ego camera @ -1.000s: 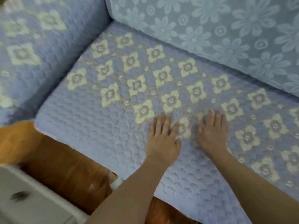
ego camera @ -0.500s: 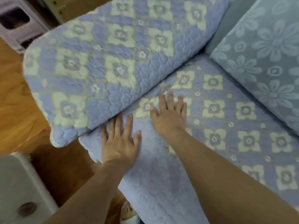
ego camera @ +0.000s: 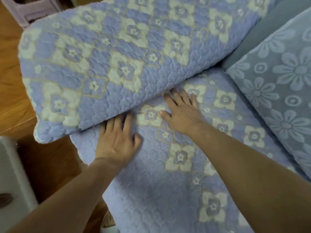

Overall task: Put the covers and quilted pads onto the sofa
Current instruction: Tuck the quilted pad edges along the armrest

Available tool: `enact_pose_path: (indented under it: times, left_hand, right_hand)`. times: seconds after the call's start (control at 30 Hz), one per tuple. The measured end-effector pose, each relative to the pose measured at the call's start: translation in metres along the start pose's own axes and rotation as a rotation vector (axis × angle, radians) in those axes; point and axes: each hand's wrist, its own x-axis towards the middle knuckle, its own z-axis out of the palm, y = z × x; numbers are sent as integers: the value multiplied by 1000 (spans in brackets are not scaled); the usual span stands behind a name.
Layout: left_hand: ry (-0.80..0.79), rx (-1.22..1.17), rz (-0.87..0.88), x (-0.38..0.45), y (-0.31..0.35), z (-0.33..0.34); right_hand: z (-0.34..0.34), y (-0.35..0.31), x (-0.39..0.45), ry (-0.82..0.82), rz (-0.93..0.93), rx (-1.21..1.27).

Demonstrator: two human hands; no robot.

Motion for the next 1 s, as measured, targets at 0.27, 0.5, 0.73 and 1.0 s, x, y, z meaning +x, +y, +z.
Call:
enact_pose_path:
  times: [0.27, 0.5, 0.73, 1.0]
  left_hand:
    - [145, 44, -272, -10, 16, 10]
    - [165, -63, -134, -12, 13, 16]
    - [-160, -157, -278, 29, 4, -17]
    - [-296, -163, -241, 50, -10, -7]
  right_hand:
    - [20, 1, 4, 342, -294, -51]
    - [19, 6, 4, 394, -343, 2]
    - [8, 5, 22, 208, -388, -56]
    - [0, -23, 67, 55, -275, -140]
